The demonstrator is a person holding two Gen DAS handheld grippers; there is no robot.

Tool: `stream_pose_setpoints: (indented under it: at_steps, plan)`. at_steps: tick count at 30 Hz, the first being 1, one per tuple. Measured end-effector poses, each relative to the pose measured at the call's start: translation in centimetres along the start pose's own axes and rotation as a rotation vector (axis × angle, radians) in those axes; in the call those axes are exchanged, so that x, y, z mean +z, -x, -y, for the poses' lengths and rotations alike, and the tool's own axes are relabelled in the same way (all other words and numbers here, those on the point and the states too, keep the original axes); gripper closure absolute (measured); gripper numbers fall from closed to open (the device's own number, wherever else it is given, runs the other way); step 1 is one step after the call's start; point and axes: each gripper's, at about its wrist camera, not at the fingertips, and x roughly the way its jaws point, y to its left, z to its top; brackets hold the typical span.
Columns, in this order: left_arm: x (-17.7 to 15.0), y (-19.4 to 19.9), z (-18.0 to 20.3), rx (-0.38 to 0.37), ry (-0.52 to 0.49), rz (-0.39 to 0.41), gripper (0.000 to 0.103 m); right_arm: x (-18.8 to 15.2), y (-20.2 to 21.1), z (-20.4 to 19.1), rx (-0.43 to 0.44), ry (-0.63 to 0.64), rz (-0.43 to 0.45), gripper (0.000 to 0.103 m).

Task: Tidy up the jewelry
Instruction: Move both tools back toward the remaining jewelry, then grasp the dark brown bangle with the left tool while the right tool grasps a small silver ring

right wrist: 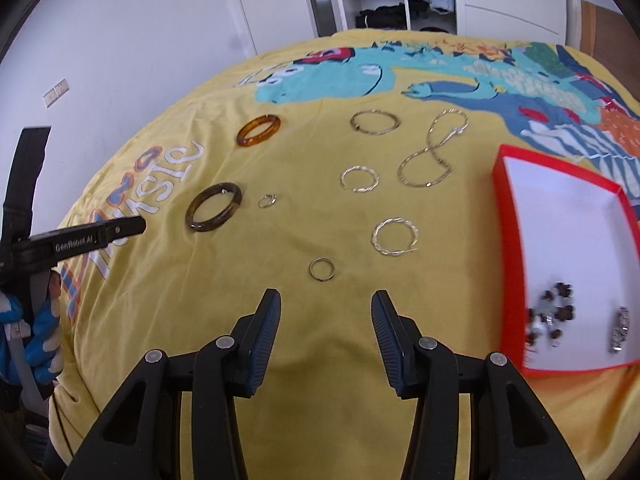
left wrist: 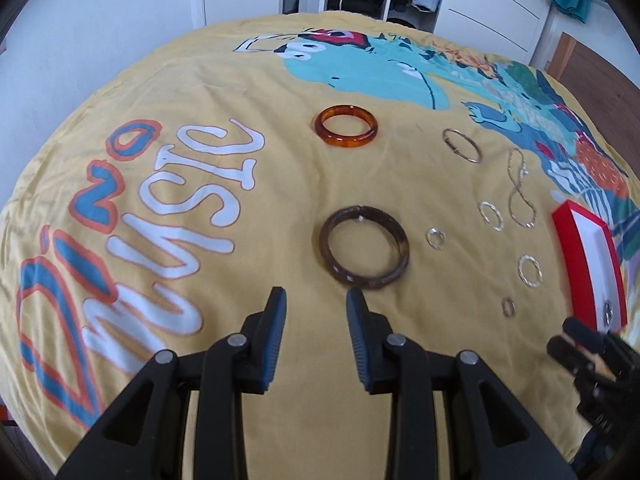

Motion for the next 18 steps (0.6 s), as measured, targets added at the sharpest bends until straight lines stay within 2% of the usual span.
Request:
stream_pose_setpoints:
  at_steps: [6,11,13,16,18]
  plan:
    - [2.0,-4.3,-0.1,0.008,0.029,-0.030,0.073,0.4,-3.8,0.2,0.022,0.002,-0.035,0.056]
    - [2.1,-6.9,0.0,0.009,0.038,-0.063,0.073,0.7,-6.0,0.3,0.032,0.012,-0.053,0.056]
    - [2.0,-7.4,-0.1,0.008,0.040,-0.066,0.070,0.7,-6.6,0.4,0.034,0.015,-0.056,0.056]
    - [2.0,-8.0,-0.1,0.002,0.045,-0.067,0.067,0.6,-7.0,0.4,0.038,0.019,-0.052,0.059]
    - [2.2,-8.3,-0.2,-0.004,0.054,-0.067,0.067,0.7,-7.2,0.2,0.040,0.024,-0.050,0.065]
